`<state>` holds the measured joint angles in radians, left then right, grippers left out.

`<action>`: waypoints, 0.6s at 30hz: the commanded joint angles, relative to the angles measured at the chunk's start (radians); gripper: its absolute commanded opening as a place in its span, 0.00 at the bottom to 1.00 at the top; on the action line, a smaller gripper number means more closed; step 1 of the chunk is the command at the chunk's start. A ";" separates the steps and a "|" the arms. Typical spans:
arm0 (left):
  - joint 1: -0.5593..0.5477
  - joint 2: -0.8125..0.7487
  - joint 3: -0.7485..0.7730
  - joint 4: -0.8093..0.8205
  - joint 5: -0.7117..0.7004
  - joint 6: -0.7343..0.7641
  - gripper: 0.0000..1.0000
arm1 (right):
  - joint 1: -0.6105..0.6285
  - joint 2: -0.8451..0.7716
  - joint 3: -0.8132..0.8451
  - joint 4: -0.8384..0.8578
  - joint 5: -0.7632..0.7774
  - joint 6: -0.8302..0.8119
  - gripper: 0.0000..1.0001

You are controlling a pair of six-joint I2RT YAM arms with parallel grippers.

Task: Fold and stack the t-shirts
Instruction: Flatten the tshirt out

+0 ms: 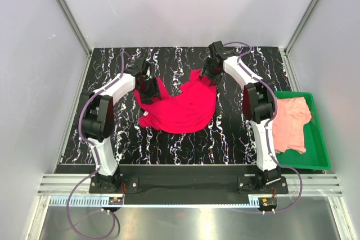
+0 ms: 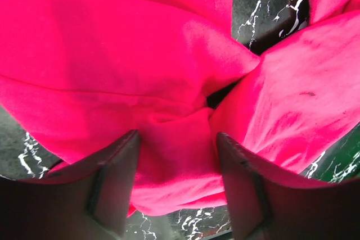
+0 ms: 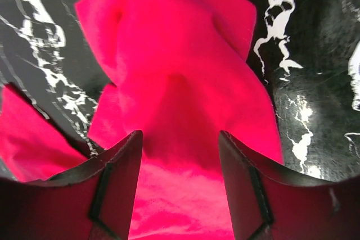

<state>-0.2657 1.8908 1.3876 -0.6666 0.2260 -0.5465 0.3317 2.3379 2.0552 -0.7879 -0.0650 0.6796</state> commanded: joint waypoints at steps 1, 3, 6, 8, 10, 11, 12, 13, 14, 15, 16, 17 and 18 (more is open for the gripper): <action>0.000 0.039 0.045 0.021 0.067 0.023 0.52 | 0.032 0.021 0.054 -0.008 -0.004 0.002 0.63; 0.000 0.053 0.051 0.025 0.075 0.031 0.43 | 0.038 0.032 0.063 -0.005 -0.006 -0.002 0.61; 0.000 0.054 0.059 0.025 0.073 0.042 0.28 | 0.038 0.038 0.059 0.027 0.010 0.009 0.44; 0.000 0.048 0.064 0.027 0.070 0.048 0.12 | 0.040 0.041 0.080 0.029 0.017 0.012 0.34; 0.002 0.034 0.080 0.025 0.064 0.053 0.00 | 0.040 0.044 0.103 0.004 0.042 0.015 0.22; 0.003 0.024 0.086 0.024 0.050 0.051 0.00 | 0.038 0.041 0.120 0.000 0.048 0.021 0.11; 0.005 0.013 0.102 0.027 0.043 0.051 0.00 | 0.038 0.029 0.126 -0.004 0.059 0.021 0.06; 0.009 -0.017 0.113 0.027 0.017 0.053 0.00 | 0.038 0.025 0.135 -0.002 0.060 0.023 0.00; 0.011 -0.033 0.125 0.027 0.000 0.051 0.00 | 0.038 0.018 0.164 -0.005 0.060 0.023 0.00; 0.016 -0.051 0.142 0.025 -0.020 0.048 0.00 | 0.038 0.008 0.181 -0.005 0.062 0.018 0.00; 0.025 -0.083 0.180 0.024 -0.055 0.046 0.00 | 0.038 0.000 0.201 -0.001 0.060 0.017 0.00; 0.031 -0.100 0.204 0.028 -0.074 0.046 0.00 | 0.038 -0.008 0.238 0.016 0.083 0.009 0.00; 0.048 -0.129 0.226 0.032 -0.091 0.048 0.00 | 0.040 -0.032 0.255 0.027 0.094 0.009 0.00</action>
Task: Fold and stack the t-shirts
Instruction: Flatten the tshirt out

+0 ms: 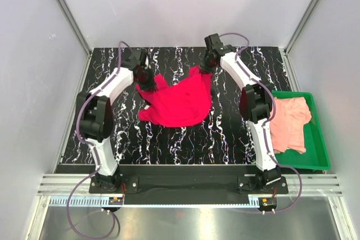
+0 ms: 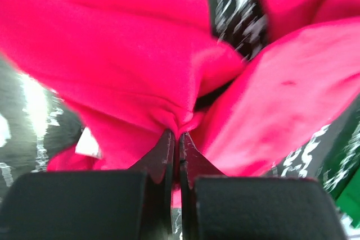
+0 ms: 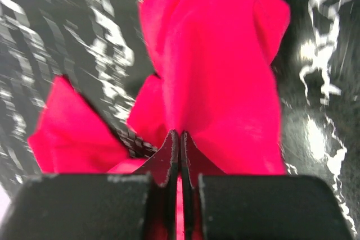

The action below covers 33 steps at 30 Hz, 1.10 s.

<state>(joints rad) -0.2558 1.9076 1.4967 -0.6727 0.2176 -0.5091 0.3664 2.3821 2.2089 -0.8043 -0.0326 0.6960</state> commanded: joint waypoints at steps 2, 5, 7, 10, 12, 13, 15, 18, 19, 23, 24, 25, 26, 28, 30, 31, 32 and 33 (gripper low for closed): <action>0.056 -0.177 0.190 0.050 -0.127 0.015 0.00 | 0.002 -0.106 0.142 0.101 0.094 -0.013 0.00; 0.093 -0.229 0.307 0.076 -0.161 0.038 0.00 | 0.002 -0.181 0.189 0.198 0.129 -0.029 0.00; 0.108 -0.260 0.381 0.084 -0.172 0.072 0.00 | 0.002 -0.247 0.204 0.243 0.163 -0.041 0.00; 0.110 -0.311 0.493 0.096 -0.170 0.115 0.00 | 0.000 -0.329 0.227 0.286 0.189 -0.088 0.00; 0.110 -0.372 0.504 0.093 -0.166 0.126 0.00 | 0.002 -0.398 0.212 0.278 0.215 -0.096 0.00; 0.110 -0.430 0.449 0.091 -0.172 0.126 0.00 | 0.002 -0.458 0.162 0.280 0.215 -0.102 0.00; 0.110 -0.500 0.356 0.096 -0.182 0.127 0.00 | 0.000 -0.528 0.070 0.284 0.208 -0.102 0.00; 0.110 -0.654 0.079 0.116 -0.191 0.113 0.00 | 0.000 -0.703 -0.241 0.300 0.185 -0.031 0.00; 0.110 -0.695 -0.002 0.113 -0.184 0.091 0.00 | 0.000 -0.756 -0.440 0.310 0.168 0.011 0.00; 0.109 -0.886 -0.427 0.036 -0.091 -0.049 0.22 | 0.003 -1.001 -0.953 0.381 0.005 0.105 0.06; 0.109 -0.983 -0.505 0.029 -0.066 -0.102 0.49 | 0.008 -1.088 -1.042 0.382 -0.089 0.112 0.22; 0.109 -1.037 -0.645 0.018 -0.049 -0.127 0.58 | 0.011 -1.128 -1.189 0.378 -0.124 0.123 0.27; 0.109 -1.091 -0.688 -0.014 -0.053 -0.147 0.71 | 0.016 -1.165 -1.248 0.337 -0.154 0.123 0.31; 0.109 -1.199 -0.707 -0.097 -0.107 -0.134 0.94 | 0.016 -1.271 -1.377 0.309 -0.162 0.111 0.41; 0.109 -1.187 -0.662 -0.129 -0.141 -0.068 0.94 | 0.016 -1.326 -1.408 0.254 -0.127 0.085 0.55; 0.109 -1.162 -0.638 -0.136 -0.150 -0.046 0.90 | 0.016 -1.331 -1.405 0.237 -0.110 0.060 0.59; 0.109 -1.132 -0.582 -0.130 -0.143 -0.008 0.88 | 0.016 -1.331 -1.399 0.220 -0.092 0.050 0.62; 0.109 -1.048 -0.558 -0.125 -0.129 0.006 0.85 | 0.016 -1.313 -1.388 0.217 -0.081 0.040 0.63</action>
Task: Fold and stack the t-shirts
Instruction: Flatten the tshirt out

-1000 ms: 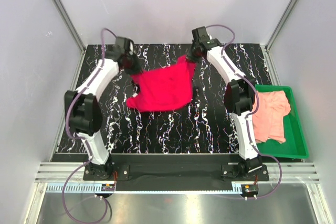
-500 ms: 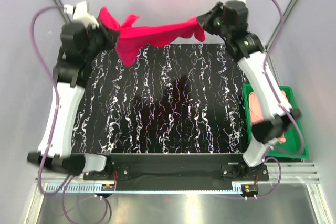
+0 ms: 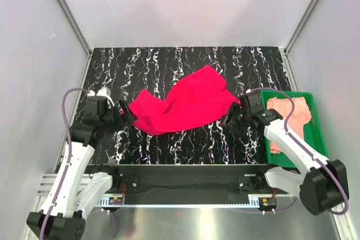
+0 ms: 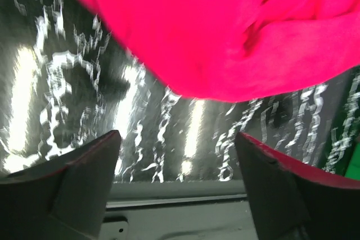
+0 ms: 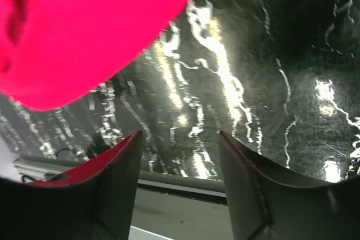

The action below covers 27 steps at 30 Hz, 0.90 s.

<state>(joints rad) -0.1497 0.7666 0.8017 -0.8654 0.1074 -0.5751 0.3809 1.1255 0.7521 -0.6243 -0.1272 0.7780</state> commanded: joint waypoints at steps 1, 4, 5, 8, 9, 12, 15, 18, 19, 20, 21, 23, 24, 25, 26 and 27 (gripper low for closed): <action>0.002 0.143 0.166 0.072 0.015 0.087 0.80 | 0.001 -0.040 0.094 0.032 0.026 -0.048 0.64; -0.025 0.354 0.264 0.095 0.072 0.141 0.75 | 0.001 0.072 0.185 0.034 0.061 -0.071 0.64; -0.045 0.406 0.292 0.094 0.064 0.173 0.76 | 0.001 0.107 0.217 0.015 0.092 -0.071 0.63; -0.132 0.630 0.459 0.043 0.012 0.234 0.79 | 0.000 0.297 0.355 -0.032 0.164 -0.068 0.62; -0.174 0.728 0.496 0.037 -0.014 0.248 0.80 | -0.004 0.336 0.393 -0.046 0.184 -0.066 0.62; -0.233 0.886 0.628 0.019 -0.052 0.299 0.81 | -0.040 0.477 0.542 -0.098 0.209 -0.065 0.62; -0.287 1.020 0.757 -0.026 -0.071 0.353 0.79 | -0.108 0.611 0.673 -0.150 0.160 -0.040 0.61; -0.335 1.106 0.821 -0.057 -0.133 0.385 0.70 | -0.152 0.729 0.820 -0.227 0.132 -0.046 0.58; -0.343 1.120 0.821 -0.041 -0.138 0.395 0.68 | -0.155 0.752 0.843 -0.248 0.132 -0.052 0.58; -0.358 1.138 0.818 -0.029 -0.141 0.400 0.66 | -0.155 0.782 0.861 -0.255 0.141 -0.062 0.57; -0.364 1.149 0.821 -0.020 -0.159 0.405 0.64 | -0.157 0.795 0.887 -0.258 0.150 -0.071 0.56; -0.381 1.178 0.833 0.014 -0.175 0.423 0.58 | -0.157 0.821 0.903 -0.250 0.158 -0.080 0.56; -0.387 1.188 0.838 0.038 -0.181 0.432 0.57 | -0.157 0.827 0.912 -0.247 0.153 -0.083 0.55; -0.393 1.214 0.846 0.046 -0.183 0.448 0.57 | -0.158 0.844 0.917 -0.245 0.144 -0.082 0.55; -0.401 1.227 0.869 0.046 -0.187 0.452 0.58 | -0.160 0.850 0.921 -0.247 0.140 -0.085 0.54; -0.406 1.240 0.876 0.051 -0.198 0.457 0.59 | -0.162 0.858 0.926 -0.247 0.133 -0.086 0.54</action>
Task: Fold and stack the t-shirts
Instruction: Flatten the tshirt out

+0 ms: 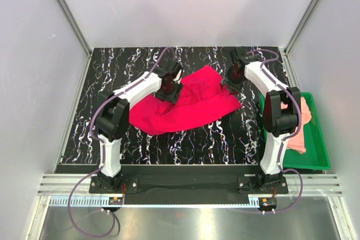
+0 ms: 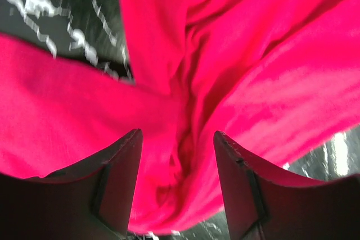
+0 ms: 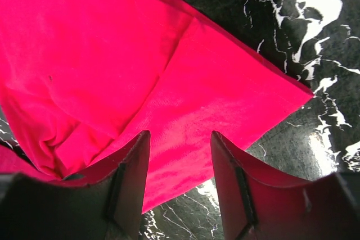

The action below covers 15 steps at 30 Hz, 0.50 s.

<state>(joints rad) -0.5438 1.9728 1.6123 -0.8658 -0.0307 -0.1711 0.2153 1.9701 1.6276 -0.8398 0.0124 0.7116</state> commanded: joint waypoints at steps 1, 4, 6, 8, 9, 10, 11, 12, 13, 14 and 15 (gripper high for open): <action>-0.013 0.043 0.070 0.059 -0.061 0.061 0.59 | 0.004 0.021 0.051 -0.028 -0.008 -0.020 0.54; -0.018 0.101 0.100 0.034 -0.083 0.056 0.56 | 0.001 0.022 0.046 -0.019 -0.035 -0.023 0.53; -0.018 0.113 0.106 0.014 -0.109 0.050 0.54 | 0.001 0.018 0.038 -0.010 -0.035 -0.024 0.53; -0.022 0.104 0.086 0.022 -0.121 0.048 0.54 | -0.001 0.015 0.032 -0.004 -0.034 -0.027 0.52; -0.025 0.100 0.068 0.031 -0.133 0.050 0.54 | -0.002 0.015 0.026 -0.001 -0.034 -0.027 0.52; -0.027 0.092 0.063 0.033 -0.140 0.050 0.54 | -0.004 0.016 0.023 0.002 -0.032 -0.026 0.52; -0.031 0.092 0.057 0.034 -0.144 0.051 0.53 | -0.004 0.018 0.020 0.004 -0.032 -0.023 0.52; -0.033 0.093 0.055 0.031 -0.149 0.053 0.51 | -0.007 0.019 0.014 0.005 -0.031 -0.015 0.52; -0.035 0.103 0.052 0.028 -0.150 0.056 0.49 | -0.008 0.024 0.011 0.008 -0.035 -0.009 0.51; -0.038 0.109 0.051 0.025 -0.150 0.058 0.43 | -0.016 0.027 0.005 0.013 -0.045 0.011 0.50; -0.038 0.113 0.054 0.013 -0.152 0.058 0.40 | -0.020 0.030 0.002 0.024 -0.061 0.023 0.50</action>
<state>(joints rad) -0.5686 2.0933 1.6650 -0.8474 -0.1413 -0.1310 0.2115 1.9934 1.6329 -0.8406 -0.0196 0.7048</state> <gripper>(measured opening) 0.422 0.505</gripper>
